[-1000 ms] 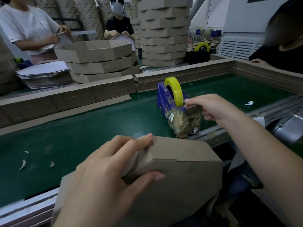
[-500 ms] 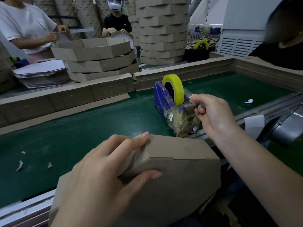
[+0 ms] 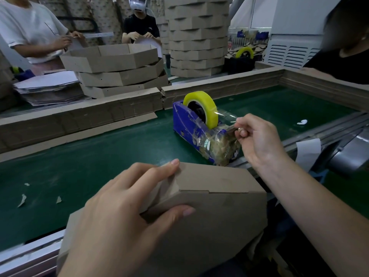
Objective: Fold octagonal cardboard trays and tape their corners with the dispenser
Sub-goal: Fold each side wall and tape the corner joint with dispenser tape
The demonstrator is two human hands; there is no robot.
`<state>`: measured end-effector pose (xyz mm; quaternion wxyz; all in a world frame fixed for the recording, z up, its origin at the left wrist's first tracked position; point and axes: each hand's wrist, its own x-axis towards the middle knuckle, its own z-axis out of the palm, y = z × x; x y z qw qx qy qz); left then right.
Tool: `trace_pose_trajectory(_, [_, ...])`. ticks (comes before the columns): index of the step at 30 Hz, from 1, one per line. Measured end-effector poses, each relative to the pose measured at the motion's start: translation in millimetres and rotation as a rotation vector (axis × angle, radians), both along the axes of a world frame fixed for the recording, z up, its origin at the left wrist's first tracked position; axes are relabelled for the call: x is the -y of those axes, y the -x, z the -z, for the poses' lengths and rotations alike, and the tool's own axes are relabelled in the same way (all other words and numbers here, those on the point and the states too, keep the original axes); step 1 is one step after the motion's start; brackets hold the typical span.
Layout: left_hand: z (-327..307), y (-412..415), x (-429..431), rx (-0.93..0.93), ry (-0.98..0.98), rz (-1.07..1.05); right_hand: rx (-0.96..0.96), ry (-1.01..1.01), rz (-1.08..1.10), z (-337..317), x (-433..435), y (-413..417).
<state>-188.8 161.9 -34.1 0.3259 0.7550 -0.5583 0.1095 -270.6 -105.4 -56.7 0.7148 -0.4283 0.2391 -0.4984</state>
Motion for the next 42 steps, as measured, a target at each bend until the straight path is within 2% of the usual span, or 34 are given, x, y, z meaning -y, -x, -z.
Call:
trace_pose_trajectory(5, [0.4,0.6,1.2,0.009,-0.002,0.005,0.061,-0.059,-0.064,3.5,6.9,6.9])
trace_pose_trajectory(13, [-0.5,1.8,1.9,-0.005,-0.001,0.008,0.082,0.105,-0.077,16.9,2.6,13.5])
trace_pose_trajectory(18, [-1.7,3.1,2.1,-0.008,-0.011,-0.002,0.066,0.127,-0.023,30.5,1.0,19.0])
trace_pose_trajectory(20, [-2.0,2.3,2.0,-0.024,-0.01,0.002,-0.022,0.216,-0.016,35.2,1.3,20.9])
trace_pose_trajectory(23, [-4.4,1.3,-0.5,-0.064,-0.013,0.033,-0.263,0.393,0.029,45.9,5.8,30.8])
trace_pose_trajectory(28, [-6.9,0.7,-2.1,-0.113,-0.019,0.068,-0.877,1.043,0.321,47.0,15.7,53.1])
trace_pose_trajectory(29, [-6.6,0.7,-2.0,-0.122,-0.015,0.068,-0.937,1.129,0.352,43.0,14.9,57.2])
trace_pose_trajectory(31, [-6.1,0.6,-1.2,-0.156,0.01,0.044,-0.935,1.198,0.343,30.6,11.6,65.6])
trace_pose_trajectory(34, [-3.8,0.2,0.9,-0.195,0.061,0.034,-0.798,1.222,0.186,-2.4,-3.2,70.3])
trace_pose_trajectory(38, [-7.7,3.1,2.9,-0.068,0.064,0.054,-0.609,1.155,-0.245,-49.8,-41.5,55.9])
trace_pose_trajectory(42, [-9.3,3.4,2.4,-0.045,0.102,0.043,-0.466,1.013,-0.658,-73.7,-76.2,40.0])
